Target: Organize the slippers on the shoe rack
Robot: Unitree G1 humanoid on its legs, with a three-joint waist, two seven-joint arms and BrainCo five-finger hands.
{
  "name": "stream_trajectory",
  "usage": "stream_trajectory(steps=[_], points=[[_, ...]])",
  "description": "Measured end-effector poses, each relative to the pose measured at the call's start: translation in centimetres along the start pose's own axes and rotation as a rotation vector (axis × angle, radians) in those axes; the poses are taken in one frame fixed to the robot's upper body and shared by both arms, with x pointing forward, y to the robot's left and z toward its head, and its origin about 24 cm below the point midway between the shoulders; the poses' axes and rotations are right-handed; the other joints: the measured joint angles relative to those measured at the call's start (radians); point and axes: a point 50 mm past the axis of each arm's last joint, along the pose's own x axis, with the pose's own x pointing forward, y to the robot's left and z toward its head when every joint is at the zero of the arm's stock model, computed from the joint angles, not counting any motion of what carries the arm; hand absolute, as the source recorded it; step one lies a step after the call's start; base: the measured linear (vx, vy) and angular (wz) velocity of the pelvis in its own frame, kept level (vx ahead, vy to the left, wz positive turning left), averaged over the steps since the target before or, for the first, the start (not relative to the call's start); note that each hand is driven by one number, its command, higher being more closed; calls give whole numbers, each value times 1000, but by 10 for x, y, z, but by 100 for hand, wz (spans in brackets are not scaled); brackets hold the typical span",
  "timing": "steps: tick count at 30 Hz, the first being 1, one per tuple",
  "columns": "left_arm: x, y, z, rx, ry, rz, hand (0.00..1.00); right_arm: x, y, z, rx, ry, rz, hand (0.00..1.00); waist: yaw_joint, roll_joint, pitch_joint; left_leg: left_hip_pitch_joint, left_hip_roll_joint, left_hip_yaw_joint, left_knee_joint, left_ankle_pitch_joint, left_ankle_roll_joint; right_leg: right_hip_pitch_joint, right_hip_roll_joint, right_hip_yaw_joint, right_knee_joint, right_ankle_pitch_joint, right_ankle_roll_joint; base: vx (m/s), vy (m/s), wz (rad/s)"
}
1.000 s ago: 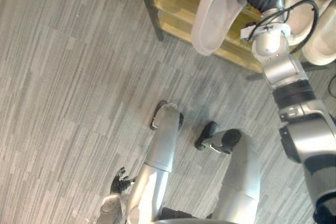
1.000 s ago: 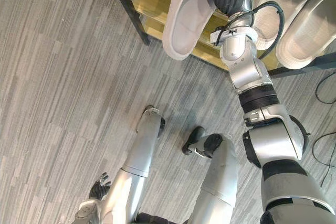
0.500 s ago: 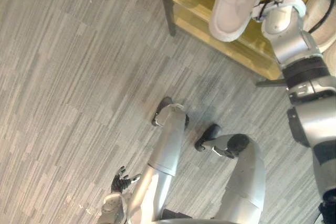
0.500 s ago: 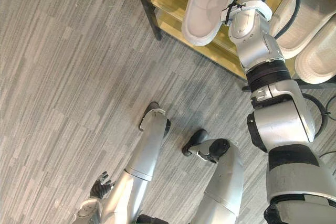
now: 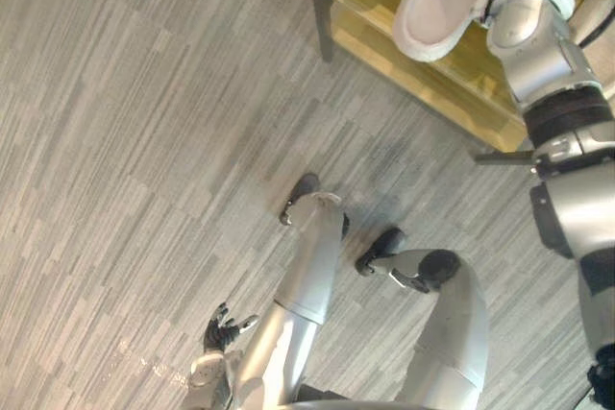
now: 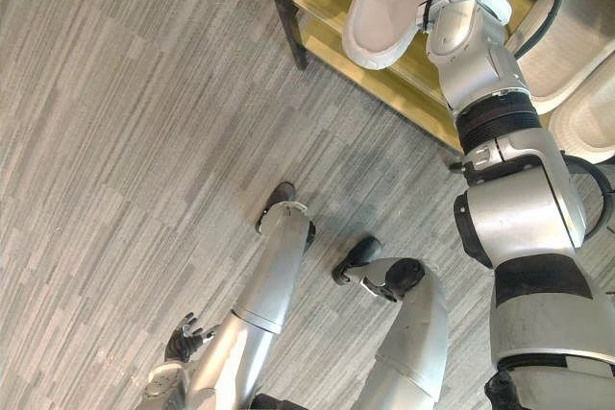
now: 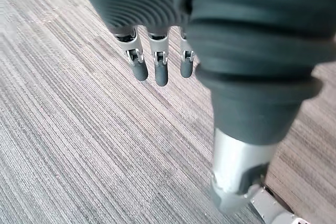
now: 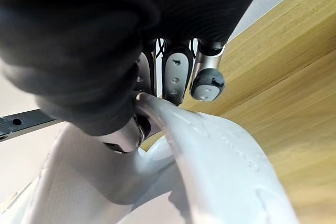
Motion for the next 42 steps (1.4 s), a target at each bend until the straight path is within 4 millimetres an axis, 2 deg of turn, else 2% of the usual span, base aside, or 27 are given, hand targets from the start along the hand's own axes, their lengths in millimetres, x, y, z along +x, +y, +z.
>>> stream_trajectory(steps=[1, 2, 4, 6, 10, 17, 23, 28, 37, 42], points=[[2, -2, 1, -4, 2, -2, 0, 1, 1, 2, -7, -4, -3, 100, 1, 0, 0, 1, 0, -2, -3, 1, 0, 3, 0, -4, -4, 0, -1, 0, 0, 0], [5, -5, 6, -11, 2, -6, 0, 2, 3, 7, -20, -10, -1, 0, 1, 0, 0, 4, 1, -5, -9, 1, 0, 8, 0, -12, -12, 2, -4, 0, 0, 0], [10, -11, 15, -59, -18, -11, 0, 7, 4, 23, 7, -29, -21, 0, 1, -2, -1, 5, 2, -13, -19, 9, -3, 13, 0, -21, -21, 7, -12, 29, 38, 5], [9, -11, 13, -95, -7, 7, 0, 12, -2, 29, 21, -37, -44, 0, 4, -2, -1, 3, -1, -20, -21, 14, -14, 13, 0, -26, -23, 7, -12, 35, 52, 9], [9, -8, 9, -133, 12, 31, 0, 19, -14, 26, 66, 7, -95, 0, 7, -3, -1, 3, -8, -20, -27, 17, -14, 15, -6, -27, -27, 6, -11, 23, 67, 5], [8, -8, 8, -164, 17, 19, 0, 21, -21, 22, 86, 37, -111, 0, 7, -5, 0, 7, -12, -20, -54, 27, -16, 15, -16, -31, -34, 7, -12, 21, 58, 6], [8, -8, 7, -183, 19, 8, 0, 29, -35, 20, 96, 41, -114, 0, 4, -9, 3, 9, -12, -18, -62, 29, -16, 15, -18, -30, -37, 7, -12, 31, 71, 1], [7, -2, 4, -209, 26, 34, 0, 28, -30, 17, 88, 56, -71, 0, -8, -26, 13, 15, -8, -13, -66, 30, -17, 15, -16, -25, -39, 7, -11, 34, 63, -2], [6, 1, 2, -244, 33, 42, 0, 26, -26, 13, 84, 77, -49, 0, -27, -33, 16, 20, -3, -5, -64, 30, -17, 14, -13, -15, -39, 7, -11, 32, 67, -2], [7, 5, 2, -236, 44, 47, 0, 17, -24, 19, 254, 67, -111, 0, -47, -48, 30, 42, 10, 11, -59, 27, -13, 31, -3, -2, -42, 9, -7, 31, 56, -8]])
